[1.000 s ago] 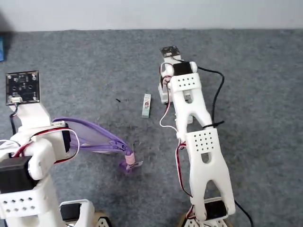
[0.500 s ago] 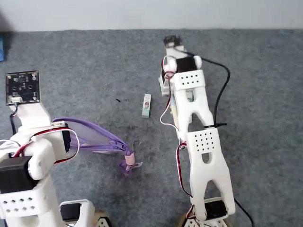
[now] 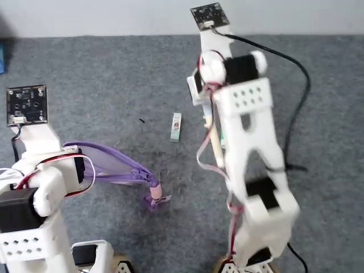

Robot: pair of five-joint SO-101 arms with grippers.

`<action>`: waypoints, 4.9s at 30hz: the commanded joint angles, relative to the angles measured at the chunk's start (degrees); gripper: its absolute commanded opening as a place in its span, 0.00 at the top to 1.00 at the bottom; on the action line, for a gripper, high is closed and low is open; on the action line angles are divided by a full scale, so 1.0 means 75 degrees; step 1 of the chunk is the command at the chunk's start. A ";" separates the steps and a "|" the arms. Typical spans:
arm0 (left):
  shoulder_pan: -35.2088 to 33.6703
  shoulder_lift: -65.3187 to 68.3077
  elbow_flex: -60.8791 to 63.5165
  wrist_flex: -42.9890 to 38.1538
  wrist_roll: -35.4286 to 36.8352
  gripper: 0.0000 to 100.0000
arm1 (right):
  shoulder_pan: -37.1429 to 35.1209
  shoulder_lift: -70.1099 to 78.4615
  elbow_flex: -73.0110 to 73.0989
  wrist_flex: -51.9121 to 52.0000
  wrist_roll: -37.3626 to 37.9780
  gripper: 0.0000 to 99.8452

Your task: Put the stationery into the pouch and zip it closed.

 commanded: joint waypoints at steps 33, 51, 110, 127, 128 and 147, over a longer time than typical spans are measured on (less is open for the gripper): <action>-0.0012 0.0176 0.0416 0.0035 0.0000 0.99 | -0.3370 -0.7930 0.7314 -0.7977 -0.2168 0.99; -0.0012 0.0188 0.0428 -0.0082 0.0012 0.99 | -0.4577 -0.7953 0.8147 -0.9512 -0.1559 0.99; -0.0012 0.0176 0.0428 -0.0047 0.0012 0.99 | -0.3194 -0.7941 0.8018 -0.6746 -0.1254 0.96; -0.0012 0.0188 0.0428 -0.0035 0.0012 0.99 | 0.0029 -0.5738 0.8018 -0.4530 -0.1196 0.99; -0.0012 0.0188 0.0428 -0.0035 0.0012 0.99 | 0.0088 -0.5445 0.8018 -0.4530 -0.1196 0.99; -0.0012 0.0176 0.0428 -0.0070 0.0012 0.99 | 0.1026 0.0897 0.3376 -0.3710 -0.0586 0.79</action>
